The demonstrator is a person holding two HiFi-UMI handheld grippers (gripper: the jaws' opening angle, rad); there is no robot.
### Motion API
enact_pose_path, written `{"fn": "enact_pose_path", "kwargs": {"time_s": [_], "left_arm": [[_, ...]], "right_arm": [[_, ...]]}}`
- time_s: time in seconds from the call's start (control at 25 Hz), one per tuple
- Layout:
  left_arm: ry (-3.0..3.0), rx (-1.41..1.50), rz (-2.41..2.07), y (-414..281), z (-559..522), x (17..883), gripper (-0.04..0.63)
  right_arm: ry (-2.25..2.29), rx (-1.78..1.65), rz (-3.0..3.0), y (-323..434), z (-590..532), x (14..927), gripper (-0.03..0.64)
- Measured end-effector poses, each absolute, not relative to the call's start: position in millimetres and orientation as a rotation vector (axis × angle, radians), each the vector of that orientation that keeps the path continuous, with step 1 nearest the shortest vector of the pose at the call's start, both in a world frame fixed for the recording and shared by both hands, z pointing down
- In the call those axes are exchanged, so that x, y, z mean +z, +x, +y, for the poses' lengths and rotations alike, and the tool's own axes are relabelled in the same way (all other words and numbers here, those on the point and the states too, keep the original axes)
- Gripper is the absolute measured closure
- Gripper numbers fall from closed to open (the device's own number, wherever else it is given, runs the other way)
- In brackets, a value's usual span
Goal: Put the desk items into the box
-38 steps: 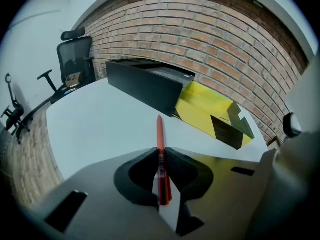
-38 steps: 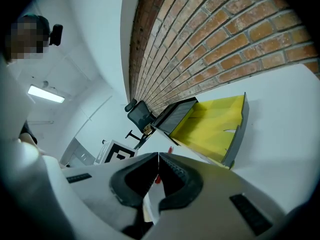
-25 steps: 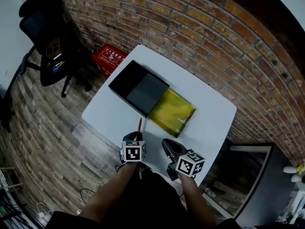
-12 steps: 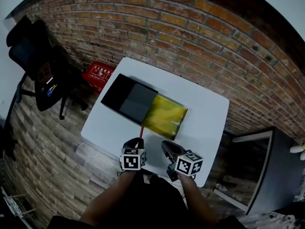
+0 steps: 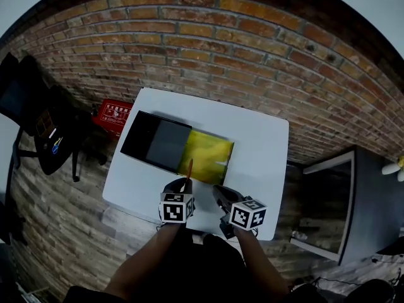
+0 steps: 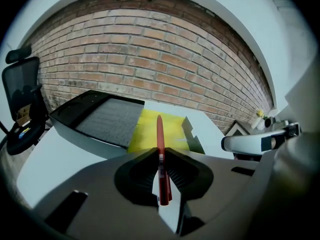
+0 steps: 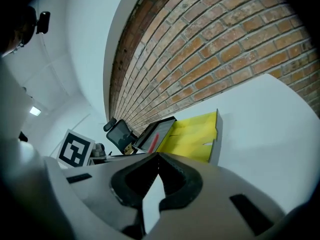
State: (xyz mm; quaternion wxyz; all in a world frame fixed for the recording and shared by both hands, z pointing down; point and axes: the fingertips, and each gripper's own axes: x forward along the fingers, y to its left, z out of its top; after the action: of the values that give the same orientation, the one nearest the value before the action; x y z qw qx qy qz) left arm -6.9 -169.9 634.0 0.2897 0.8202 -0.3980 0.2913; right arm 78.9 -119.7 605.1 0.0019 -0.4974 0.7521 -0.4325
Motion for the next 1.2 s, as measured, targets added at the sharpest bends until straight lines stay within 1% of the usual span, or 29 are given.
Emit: {"fn": "enact_pose_path", "kwargs": {"time_s": [0.6,1.2], "left_arm": [[2.311,0.825,-0.887,37.8,-209.5,631.8,0.540],[2.322,0.905,-0.773,85.2,-235.2,656.8,0.540]], "right_arm": [[-1.715,-1.337,2.191,98.6,-116.7,602.0,0.595],[-1.800,-1.358,2.074,117.2,-115.0,607.9,0.595]]}}
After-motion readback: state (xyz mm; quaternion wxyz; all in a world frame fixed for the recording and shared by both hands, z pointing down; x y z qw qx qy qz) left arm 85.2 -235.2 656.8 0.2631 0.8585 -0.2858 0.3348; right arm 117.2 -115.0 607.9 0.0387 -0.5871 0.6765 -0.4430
